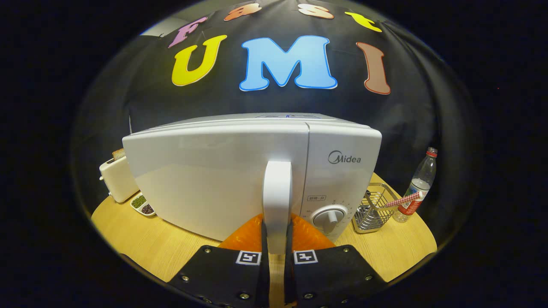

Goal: Open the microwave, put the food inside, and close the microwave door.

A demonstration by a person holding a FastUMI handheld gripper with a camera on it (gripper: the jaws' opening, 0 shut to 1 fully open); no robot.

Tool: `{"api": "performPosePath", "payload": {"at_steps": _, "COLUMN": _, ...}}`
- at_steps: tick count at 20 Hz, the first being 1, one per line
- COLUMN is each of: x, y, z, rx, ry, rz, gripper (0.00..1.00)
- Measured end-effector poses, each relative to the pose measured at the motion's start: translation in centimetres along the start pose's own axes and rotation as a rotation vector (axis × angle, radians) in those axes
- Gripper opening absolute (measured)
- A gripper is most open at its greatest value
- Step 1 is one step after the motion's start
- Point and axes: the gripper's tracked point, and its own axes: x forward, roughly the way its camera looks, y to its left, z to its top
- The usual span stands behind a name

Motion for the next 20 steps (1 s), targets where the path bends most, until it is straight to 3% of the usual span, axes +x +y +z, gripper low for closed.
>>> {"api": "performPosePath", "payload": {"at_steps": 16, "x": -0.95, "y": 0.31, "z": 0.06, "rx": 0.001, "ry": -0.002, "rz": -0.055, "gripper": 0.14}}
{"api": "performPosePath", "payload": {"at_steps": 17, "x": -0.73, "y": 0.16, "z": 0.08, "rx": -0.011, "ry": 0.006, "rz": -0.062, "gripper": 0.08}}
{"api": "performPosePath", "payload": {"at_steps": 20, "x": -0.84, "y": 0.25, "z": -0.04, "rx": 0.006, "ry": 0.007, "rz": -0.067, "gripper": 0.08}}
